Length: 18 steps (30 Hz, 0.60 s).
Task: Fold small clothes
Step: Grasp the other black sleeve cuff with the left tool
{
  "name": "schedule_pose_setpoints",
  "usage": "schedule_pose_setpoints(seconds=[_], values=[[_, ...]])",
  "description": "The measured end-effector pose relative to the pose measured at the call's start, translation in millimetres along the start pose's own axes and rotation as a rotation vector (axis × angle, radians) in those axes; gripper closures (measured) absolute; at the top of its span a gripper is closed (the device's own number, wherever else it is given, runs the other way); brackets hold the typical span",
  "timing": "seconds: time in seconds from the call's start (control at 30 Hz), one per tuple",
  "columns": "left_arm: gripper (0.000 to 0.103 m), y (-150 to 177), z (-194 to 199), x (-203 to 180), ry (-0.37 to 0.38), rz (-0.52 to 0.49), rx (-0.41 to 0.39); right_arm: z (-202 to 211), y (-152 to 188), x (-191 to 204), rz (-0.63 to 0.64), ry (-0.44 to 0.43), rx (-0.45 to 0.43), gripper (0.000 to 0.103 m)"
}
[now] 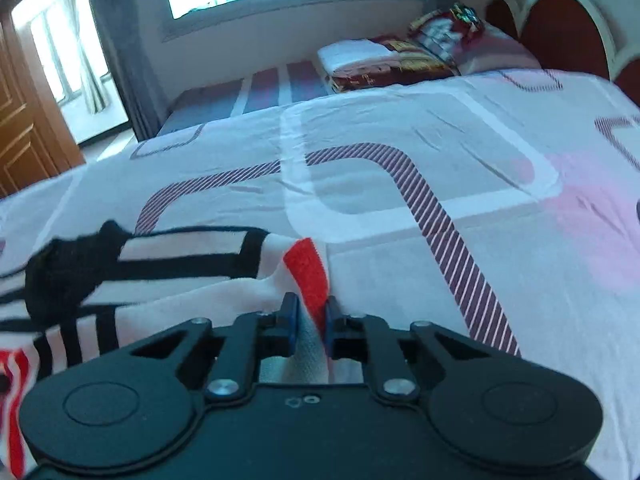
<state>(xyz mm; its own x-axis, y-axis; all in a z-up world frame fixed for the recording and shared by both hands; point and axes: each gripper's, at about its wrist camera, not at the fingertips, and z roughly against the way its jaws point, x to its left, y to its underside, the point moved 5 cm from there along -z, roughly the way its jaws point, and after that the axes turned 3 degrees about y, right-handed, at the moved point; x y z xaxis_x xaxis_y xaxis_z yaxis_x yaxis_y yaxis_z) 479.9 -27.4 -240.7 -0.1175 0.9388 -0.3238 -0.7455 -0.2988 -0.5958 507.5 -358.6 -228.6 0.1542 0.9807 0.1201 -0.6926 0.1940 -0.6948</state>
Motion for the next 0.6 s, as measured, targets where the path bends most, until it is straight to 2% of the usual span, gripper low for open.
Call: schedule_pose_setpoints(seconds=[0.07,0.13,0.17,0.23,0.33,0.4,0.47,0.57,0.6], values=[[0.095,1,11,-8,0.002,-0.023,-0.027,5,-1,4,0.008,0.01,-0.001,0.084],[0.078,5,10,-6,-0.012,-0.037,-0.017,21,0,7,0.012,0.052,-0.045,0.06],[0.077,7,9,-2,-0.004,-0.026,-0.017,32,2,8,0.0,0.041,-0.073,0.056],[0.077,8,10,4,-0.001,-0.024,-0.033,49,12,15,0.021,0.007,-0.087,0.062],[0.077,9,8,4,-0.016,-0.078,-0.046,65,29,33,0.09,-0.028,-0.088,0.067],[0.077,9,9,3,-0.017,-0.1,-0.041,61,45,41,0.15,-0.017,-0.051,0.069],[0.077,9,16,5,-0.023,-0.086,-0.025,52,57,38,0.187,0.033,-0.031,0.07],[0.075,13,26,8,-0.041,-0.095,-0.021,59,52,37,0.156,0.045,-0.024,0.068],[0.073,16,25,8,-0.045,-0.114,-0.018,67,51,39,0.137,0.024,-0.032,0.067]])
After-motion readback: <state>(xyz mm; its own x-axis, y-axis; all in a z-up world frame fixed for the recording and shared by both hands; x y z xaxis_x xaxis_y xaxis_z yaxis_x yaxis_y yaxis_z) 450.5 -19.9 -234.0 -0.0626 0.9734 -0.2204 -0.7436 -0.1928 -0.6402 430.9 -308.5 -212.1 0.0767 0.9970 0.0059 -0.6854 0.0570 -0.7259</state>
